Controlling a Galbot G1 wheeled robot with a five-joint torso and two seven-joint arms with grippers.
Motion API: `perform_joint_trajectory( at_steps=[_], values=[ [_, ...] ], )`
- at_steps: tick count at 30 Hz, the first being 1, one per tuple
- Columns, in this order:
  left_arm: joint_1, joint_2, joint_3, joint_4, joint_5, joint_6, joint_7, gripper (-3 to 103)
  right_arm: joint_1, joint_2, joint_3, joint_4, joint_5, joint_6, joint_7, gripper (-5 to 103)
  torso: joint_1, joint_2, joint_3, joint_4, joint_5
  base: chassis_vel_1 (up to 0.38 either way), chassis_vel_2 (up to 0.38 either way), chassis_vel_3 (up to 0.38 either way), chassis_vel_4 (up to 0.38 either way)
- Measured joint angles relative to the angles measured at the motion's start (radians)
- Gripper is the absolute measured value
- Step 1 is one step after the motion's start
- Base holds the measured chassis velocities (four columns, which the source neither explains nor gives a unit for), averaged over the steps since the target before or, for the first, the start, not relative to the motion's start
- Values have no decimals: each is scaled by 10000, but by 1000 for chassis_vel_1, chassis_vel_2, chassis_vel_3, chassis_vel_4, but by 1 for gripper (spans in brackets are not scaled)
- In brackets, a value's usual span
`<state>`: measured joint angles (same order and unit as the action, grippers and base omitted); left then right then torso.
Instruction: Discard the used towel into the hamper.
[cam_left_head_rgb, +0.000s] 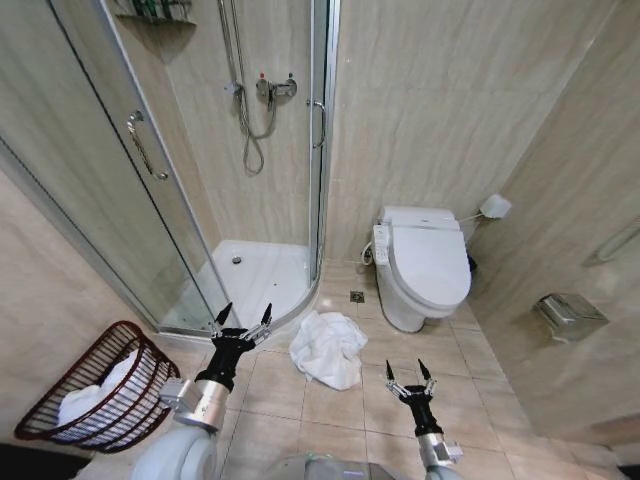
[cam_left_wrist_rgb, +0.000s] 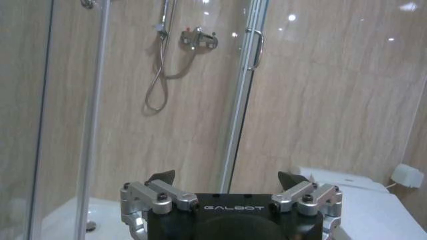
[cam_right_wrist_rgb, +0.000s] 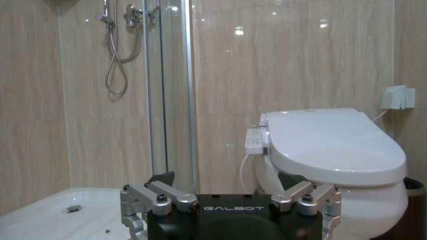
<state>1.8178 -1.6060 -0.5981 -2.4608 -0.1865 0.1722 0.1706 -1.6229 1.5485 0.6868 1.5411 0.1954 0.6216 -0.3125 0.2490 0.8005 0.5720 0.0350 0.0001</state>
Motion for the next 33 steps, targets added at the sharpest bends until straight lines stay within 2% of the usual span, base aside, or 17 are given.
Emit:
perform_joint_trajectory(
  at_steps=[4, 12, 16, 19, 33],
  values=[
    [0, 0, 0, 0, 0, 0, 0, 100, 48, 165, 8, -16, 54, 40, -43, 100, -79, -184, -104, 0, 0, 0, 0, 0, 0],
    [0, 0, 0, 0, 0, 0, 0, 100, -13, 56, -49, -168, 837, -260, -420, 100, -228, -521, -293, 0, -1, 0, 0, 0, 0],
    [0, 0, 0, 0, 0, 0, 0, 100, -17, -5, -55, -290, 1112, -455, -985, 100, -314, -723, -409, 1, 0, 0, 0, 0, 0],
    [0, 0, 0, 0, 0, 0, 0, 100, -6, -17, -83, -332, 1168, -458, -1125, 100, -365, -846, -483, 1, -1, 0, 0, 0, 0],
    [0, 1, 0, 0, 0, 0, 0, 100, -6, -125, -99, -577, 1751, -15, -1290, 100, -625, -1460, -835, 0, -1, 0, 0, 0, 0]
  ],
)
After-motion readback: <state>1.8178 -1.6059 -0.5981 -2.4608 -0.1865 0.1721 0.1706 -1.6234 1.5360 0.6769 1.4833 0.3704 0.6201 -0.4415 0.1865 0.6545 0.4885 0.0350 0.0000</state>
